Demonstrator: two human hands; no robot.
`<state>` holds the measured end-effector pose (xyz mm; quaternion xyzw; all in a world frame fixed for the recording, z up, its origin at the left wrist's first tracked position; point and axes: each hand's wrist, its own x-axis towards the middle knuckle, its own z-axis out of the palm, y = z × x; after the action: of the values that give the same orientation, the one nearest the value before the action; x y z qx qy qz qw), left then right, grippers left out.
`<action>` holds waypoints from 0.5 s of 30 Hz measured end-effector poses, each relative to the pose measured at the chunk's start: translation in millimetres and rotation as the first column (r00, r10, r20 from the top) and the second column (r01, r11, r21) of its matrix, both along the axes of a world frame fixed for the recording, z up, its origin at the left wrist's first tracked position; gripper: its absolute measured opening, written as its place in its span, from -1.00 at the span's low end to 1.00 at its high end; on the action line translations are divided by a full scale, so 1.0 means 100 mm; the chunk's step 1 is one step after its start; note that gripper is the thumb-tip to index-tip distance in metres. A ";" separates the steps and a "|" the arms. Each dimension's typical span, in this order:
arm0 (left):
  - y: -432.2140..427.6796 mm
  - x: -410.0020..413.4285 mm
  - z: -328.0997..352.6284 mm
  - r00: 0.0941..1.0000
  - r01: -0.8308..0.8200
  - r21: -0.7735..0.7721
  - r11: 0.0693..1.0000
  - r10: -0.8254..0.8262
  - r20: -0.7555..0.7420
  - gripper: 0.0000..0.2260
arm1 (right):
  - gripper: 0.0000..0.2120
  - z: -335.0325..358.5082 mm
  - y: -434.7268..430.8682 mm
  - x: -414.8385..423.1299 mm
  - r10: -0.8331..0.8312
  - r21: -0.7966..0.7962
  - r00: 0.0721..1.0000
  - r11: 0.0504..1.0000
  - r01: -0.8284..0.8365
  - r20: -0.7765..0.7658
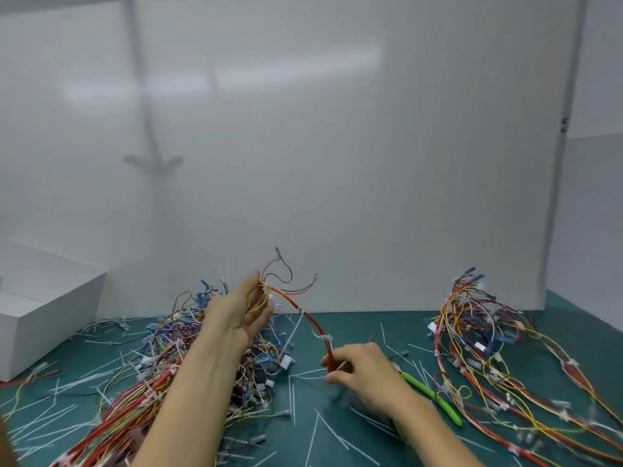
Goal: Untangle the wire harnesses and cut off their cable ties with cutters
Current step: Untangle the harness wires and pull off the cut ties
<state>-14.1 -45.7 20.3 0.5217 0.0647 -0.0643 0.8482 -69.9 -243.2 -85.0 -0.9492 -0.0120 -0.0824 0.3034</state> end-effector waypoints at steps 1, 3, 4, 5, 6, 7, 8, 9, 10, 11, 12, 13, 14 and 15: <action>-0.03 -0.01 0.04 1.000 -0.018 0.000 1.000 0.018 0.022 -0.85 | -0.77 0.03 -0.01 0.01 0.022 -0.014 1.000 1.000 -0.022 -0.016; -0.09 -0.04 0.11 0.992 -0.025 0.043 0.999 0.019 0.127 -0.86 | -0.70 0.10 -0.03 0.03 0.027 -0.035 1.000 0.999 -0.028 -0.012; -0.12 -0.06 0.14 0.979 -0.026 0.080 0.996 0.009 0.203 -0.83 | -0.68 0.13 -0.05 0.04 0.004 -0.045 1.000 0.999 -0.004 0.012; -0.17 -0.10 0.18 0.959 -0.033 0.125 0.992 -0.003 0.282 -0.80 | -0.66 0.17 -0.06 0.05 -0.032 -0.058 0.998 0.998 0.035 0.050; -0.22 -0.15 0.22 0.933 -0.045 0.166 0.985 -0.018 0.360 -0.81 | -0.65 0.22 -0.06 0.04 -0.076 -0.058 0.992 0.995 0.082 0.099; -0.27 -0.19 0.27 0.901 -0.057 0.194 0.979 -0.034 0.432 -0.85 | -0.64 0.28 -0.07 0.02 -0.132 -0.018 0.979 0.991 0.136 0.158; -0.33 -0.24 0.31 0.871 -0.073 0.209 0.975 -0.040 0.489 -0.91 | -0.63 0.35 -0.08 -0.01 -0.197 0.061 0.955 0.980 0.188 0.219; -0.38 -0.27 0.34 0.842 -0.096 0.214 0.972 -0.035 0.538 -0.94 | -0.65 0.44 -0.09 -0.05 -0.273 0.164 0.919 0.958 0.234 0.285; -0.43 -0.29 0.36 0.811 -0.117 0.207 0.971 -0.026 0.584 -0.93 | -0.68 0.54 -0.10 -0.10 -0.356 0.281 0.868 0.922 0.266 0.345; -0.48 -0.30 0.36 0.776 -0.129 0.193 0.973 -0.022 0.630 -0.92 | -0.71 0.65 -0.11 -0.15 -0.436 0.410 0.806 0.872 0.268 0.399; -0.52 -0.32 0.36 0.734 -0.136 0.184 0.973 -0.025 0.678 -0.90 | -0.74 0.76 -0.12 -0.20 -0.506 0.535 0.740 0.811 0.235 0.443; -0.56 -0.33 0.34 0.683 -0.143 0.190 0.971 -0.042 0.729 -0.88 | -0.75 0.88 -0.13 -0.26 -0.561 0.637 0.674 0.752 0.171 0.481; -0.61 -0.34 0.31 0.625 -0.154 0.218 0.964 -0.076 0.777 -0.86 | -0.77 0.99 -0.14 -0.32 -0.599 0.700 0.615 0.706 0.105 0.512; -0.66 -0.36 0.27 0.564 -0.174 0.262 0.949 -0.122 0.817 -0.84 | -0.79 1.09 -0.16 -0.38 -0.611 0.723 0.572 0.689 0.045 0.547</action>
<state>-49.7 -111.7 47.3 0.6175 -0.3217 0.2104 0.6863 -107.7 -258.9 24.0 -0.6425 0.0816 -0.5279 0.5494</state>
